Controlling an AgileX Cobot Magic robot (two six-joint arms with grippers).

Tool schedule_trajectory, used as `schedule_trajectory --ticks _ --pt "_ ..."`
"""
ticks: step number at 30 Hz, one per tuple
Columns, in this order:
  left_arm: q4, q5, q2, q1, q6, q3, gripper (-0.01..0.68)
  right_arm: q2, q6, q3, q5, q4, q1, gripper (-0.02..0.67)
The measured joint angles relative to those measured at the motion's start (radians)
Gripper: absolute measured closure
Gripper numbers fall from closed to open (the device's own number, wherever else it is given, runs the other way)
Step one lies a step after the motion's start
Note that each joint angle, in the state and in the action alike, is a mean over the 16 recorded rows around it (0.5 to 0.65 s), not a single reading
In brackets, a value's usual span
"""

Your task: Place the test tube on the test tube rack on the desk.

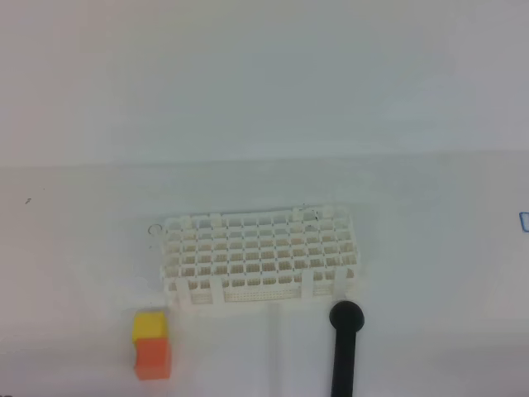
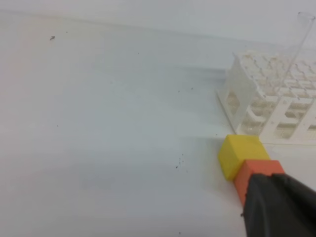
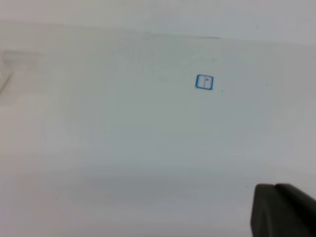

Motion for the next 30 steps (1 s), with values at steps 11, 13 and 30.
schedule_trajectory --ticks 11,13,30 --pt "0.000 -0.014 0.000 0.000 0.000 0.000 0.674 0.000 0.000 0.001 -0.010 0.000 0.000 0.650" --pt "-0.001 -0.030 0.000 0.000 0.000 0.000 0.674 0.000 0.000 0.001 -0.019 0.000 0.000 0.650" --pt "0.001 -0.161 0.000 0.000 0.011 0.000 0.674 0.000 0.000 0.008 -0.186 0.000 0.000 0.650"
